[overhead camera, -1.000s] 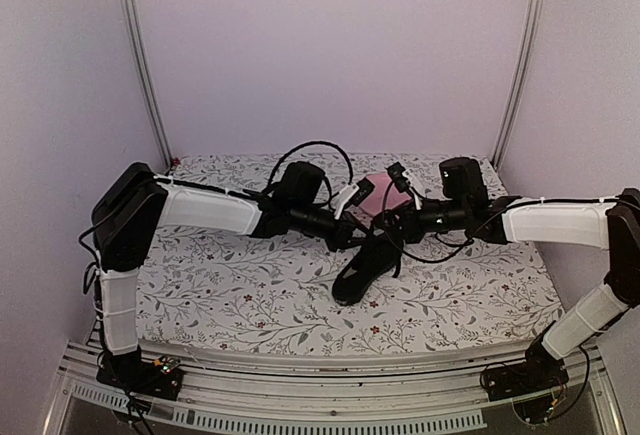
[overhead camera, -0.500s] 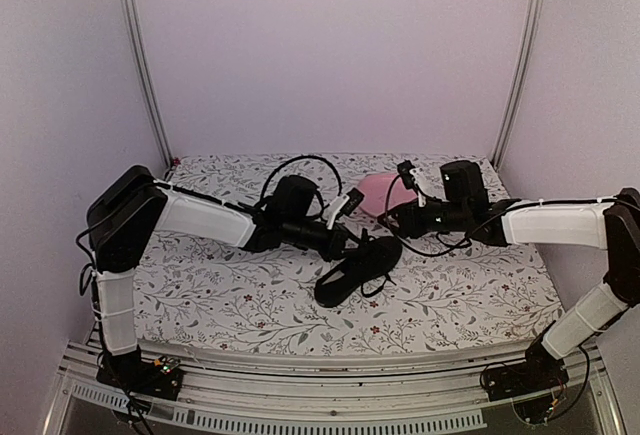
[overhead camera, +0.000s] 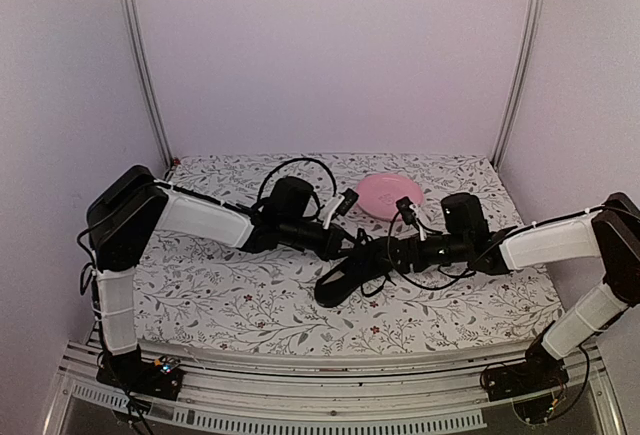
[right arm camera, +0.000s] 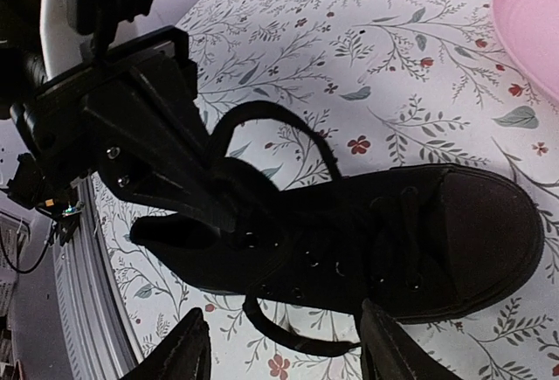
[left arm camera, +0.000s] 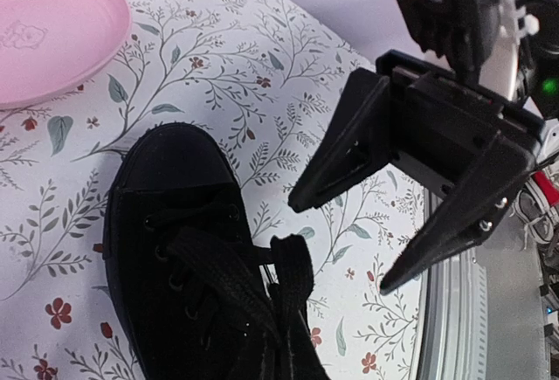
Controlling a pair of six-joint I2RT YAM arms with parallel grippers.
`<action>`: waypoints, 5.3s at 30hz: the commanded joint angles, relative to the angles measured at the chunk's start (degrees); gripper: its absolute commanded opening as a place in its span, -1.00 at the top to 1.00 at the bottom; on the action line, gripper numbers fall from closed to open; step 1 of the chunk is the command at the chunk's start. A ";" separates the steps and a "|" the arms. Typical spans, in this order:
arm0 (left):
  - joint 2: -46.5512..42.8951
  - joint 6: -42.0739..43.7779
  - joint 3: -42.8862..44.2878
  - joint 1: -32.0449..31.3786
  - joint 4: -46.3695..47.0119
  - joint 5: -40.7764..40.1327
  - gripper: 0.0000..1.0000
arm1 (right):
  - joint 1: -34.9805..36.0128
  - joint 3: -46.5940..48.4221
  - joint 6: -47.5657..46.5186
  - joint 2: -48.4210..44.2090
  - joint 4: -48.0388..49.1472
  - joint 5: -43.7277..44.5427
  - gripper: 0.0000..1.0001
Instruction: Tie the shoes
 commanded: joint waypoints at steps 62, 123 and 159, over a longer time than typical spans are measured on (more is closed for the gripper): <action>12.57 8.20 15.69 7.24 -5.67 15.96 0.31 | 1.89 29.19 -9.96 14.21 -6.10 20.79 0.95; 10.01 -2.60 13.17 9.06 1.92 12.49 1.00 | 0.98 8.25 -0.84 11.60 1.41 9.15 0.08; 11.44 -7.69 16.26 7.94 -4.10 12.33 1.00 | 8.12 14.74 -7.32 10.64 17.47 -2.16 0.96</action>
